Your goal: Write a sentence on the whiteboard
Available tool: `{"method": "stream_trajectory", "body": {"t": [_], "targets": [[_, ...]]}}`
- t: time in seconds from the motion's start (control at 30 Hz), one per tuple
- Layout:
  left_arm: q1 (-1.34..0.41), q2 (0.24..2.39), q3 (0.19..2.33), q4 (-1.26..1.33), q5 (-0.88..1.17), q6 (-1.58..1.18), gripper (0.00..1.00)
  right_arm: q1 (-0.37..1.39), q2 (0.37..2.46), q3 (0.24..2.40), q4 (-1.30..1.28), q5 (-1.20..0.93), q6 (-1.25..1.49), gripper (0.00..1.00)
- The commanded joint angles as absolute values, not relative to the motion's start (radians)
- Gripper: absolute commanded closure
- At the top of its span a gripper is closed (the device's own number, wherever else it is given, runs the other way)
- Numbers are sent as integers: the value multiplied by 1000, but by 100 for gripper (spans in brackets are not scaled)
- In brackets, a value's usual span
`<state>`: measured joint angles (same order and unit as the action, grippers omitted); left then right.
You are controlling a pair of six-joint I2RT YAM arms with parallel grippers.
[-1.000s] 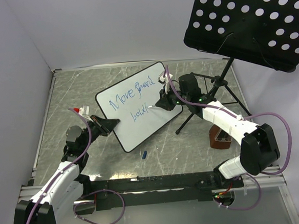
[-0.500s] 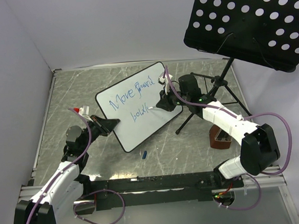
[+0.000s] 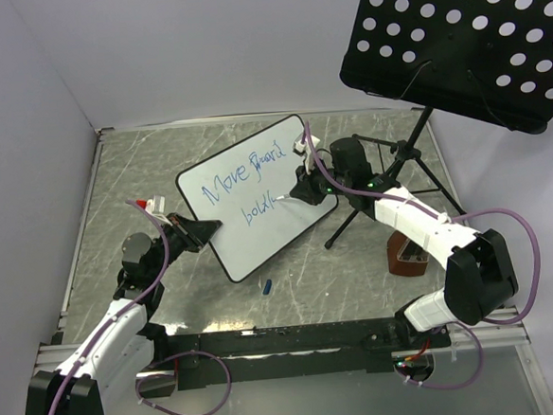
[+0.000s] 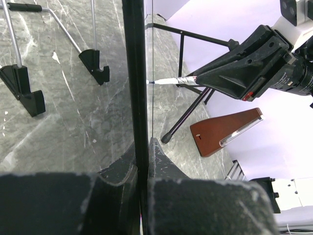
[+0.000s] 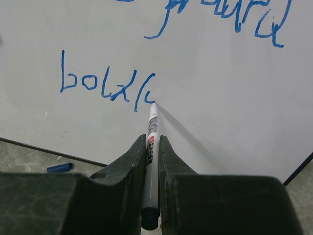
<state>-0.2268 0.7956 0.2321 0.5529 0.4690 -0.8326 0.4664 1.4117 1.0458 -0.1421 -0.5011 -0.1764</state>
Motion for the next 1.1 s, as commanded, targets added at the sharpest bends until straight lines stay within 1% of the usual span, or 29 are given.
{"method": "stream_trajectory", "body": {"t": [0.0,0.57,1.07], "targets": [[-238,773,244,660,529,-796,99,462,1410,1092,-109,-454,-176,100],[-238,773,247,657,529,-795,99,460,1436,1115,-101,-466,-160,100],[-238,770,244,657,525,-795,99,463,1401,1062,-160,-495,-202,100]]}}
